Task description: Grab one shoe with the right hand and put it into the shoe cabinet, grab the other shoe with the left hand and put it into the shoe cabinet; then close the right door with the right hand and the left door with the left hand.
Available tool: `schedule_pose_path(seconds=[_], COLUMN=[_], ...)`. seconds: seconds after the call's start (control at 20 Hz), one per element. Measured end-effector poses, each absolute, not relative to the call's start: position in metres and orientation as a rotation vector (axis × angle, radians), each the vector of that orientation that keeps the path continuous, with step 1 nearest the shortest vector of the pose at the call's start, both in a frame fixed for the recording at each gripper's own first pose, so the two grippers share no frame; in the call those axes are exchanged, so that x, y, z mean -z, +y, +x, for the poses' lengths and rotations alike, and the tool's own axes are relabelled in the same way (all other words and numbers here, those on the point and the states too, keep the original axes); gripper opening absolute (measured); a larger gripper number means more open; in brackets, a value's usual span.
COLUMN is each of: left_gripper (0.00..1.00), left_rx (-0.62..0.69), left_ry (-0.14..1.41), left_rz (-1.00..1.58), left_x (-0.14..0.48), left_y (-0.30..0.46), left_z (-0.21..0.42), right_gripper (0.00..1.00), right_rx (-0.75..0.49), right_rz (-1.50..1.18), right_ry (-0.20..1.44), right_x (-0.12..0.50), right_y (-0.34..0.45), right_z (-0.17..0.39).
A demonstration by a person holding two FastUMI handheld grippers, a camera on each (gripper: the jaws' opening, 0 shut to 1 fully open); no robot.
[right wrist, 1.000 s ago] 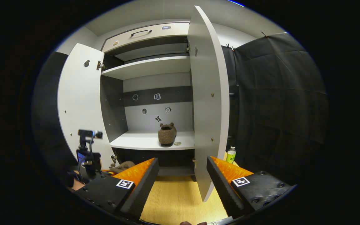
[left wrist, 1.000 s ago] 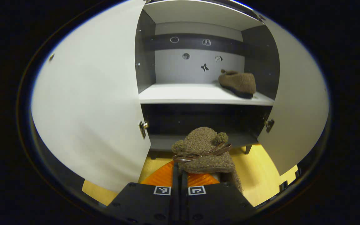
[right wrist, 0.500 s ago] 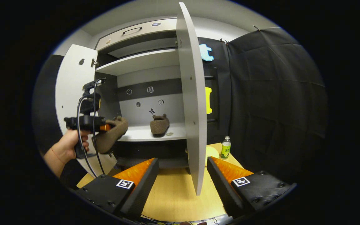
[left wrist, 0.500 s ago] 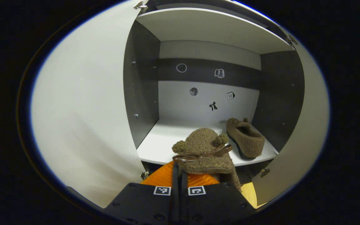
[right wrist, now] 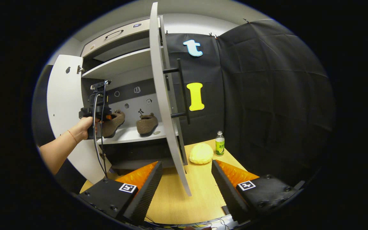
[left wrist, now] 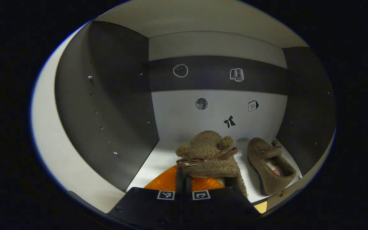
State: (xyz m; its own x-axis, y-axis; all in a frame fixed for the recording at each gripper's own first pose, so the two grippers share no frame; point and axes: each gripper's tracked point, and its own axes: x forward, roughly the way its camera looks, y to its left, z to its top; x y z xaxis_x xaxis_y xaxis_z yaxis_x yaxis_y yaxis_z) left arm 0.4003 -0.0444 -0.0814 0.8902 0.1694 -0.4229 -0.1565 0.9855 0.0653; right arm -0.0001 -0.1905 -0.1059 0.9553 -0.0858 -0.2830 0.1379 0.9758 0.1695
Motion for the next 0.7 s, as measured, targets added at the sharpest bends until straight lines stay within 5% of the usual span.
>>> schedule_pose_path(seconds=[0.7], left_gripper=[0.07], left_rx=[-0.206], left_ry=[0.571], left_rz=[0.056], left_x=[0.149], left_y=[-0.036], left_z=[0.455], right_gripper=[0.99], right_rx=[0.213], right_rz=[0.171], right_ry=[0.319], right_x=[0.126], right_y=[-0.237], right_z=[0.001])
